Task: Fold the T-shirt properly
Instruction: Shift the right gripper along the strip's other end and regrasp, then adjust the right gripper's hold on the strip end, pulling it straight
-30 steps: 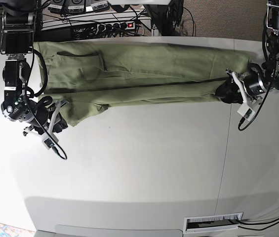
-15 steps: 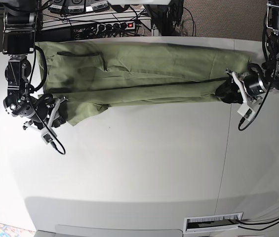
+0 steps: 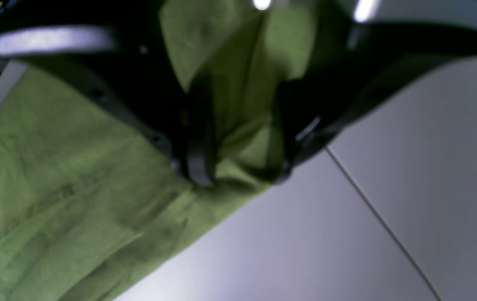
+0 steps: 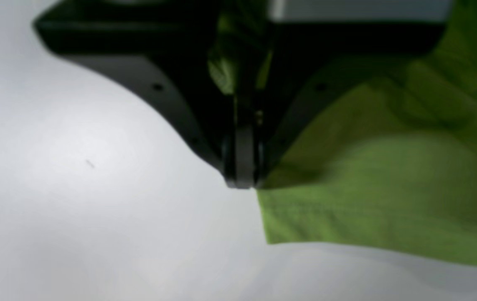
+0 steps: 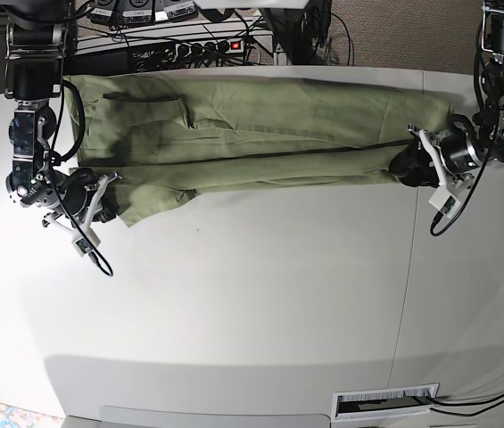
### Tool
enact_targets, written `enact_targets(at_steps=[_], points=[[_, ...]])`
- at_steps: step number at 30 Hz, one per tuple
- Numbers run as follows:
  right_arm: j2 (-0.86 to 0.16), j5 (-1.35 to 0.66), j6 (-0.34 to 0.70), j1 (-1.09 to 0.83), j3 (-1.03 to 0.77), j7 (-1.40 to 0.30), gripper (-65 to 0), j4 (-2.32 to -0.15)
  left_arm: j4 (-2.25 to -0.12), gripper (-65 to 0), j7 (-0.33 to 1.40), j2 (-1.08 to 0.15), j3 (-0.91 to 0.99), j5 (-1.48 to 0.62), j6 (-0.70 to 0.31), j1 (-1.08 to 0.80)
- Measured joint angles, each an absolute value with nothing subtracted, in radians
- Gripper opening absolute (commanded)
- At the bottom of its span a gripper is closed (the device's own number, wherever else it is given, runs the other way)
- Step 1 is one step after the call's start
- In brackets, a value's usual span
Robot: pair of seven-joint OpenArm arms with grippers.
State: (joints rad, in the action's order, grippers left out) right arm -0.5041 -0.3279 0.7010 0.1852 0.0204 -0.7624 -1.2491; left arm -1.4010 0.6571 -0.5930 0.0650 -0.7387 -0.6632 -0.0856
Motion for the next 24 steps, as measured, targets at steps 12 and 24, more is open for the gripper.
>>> enact_targets(at_steps=[12, 24], points=[[-0.518, -0.529, 0.700, 0.178, 0.021, -0.916, -65.0, -1.375, -1.401, -41.1, 0.657, -0.593, 0.066, -0.739, -0.663, -0.086], [-0.645, -0.792, 0.700, 0.177, 0.021, -1.105, -65.0, -1.488, -1.401, -41.1, 0.657, -0.593, 0.066, -0.739, -0.663, -0.086]])
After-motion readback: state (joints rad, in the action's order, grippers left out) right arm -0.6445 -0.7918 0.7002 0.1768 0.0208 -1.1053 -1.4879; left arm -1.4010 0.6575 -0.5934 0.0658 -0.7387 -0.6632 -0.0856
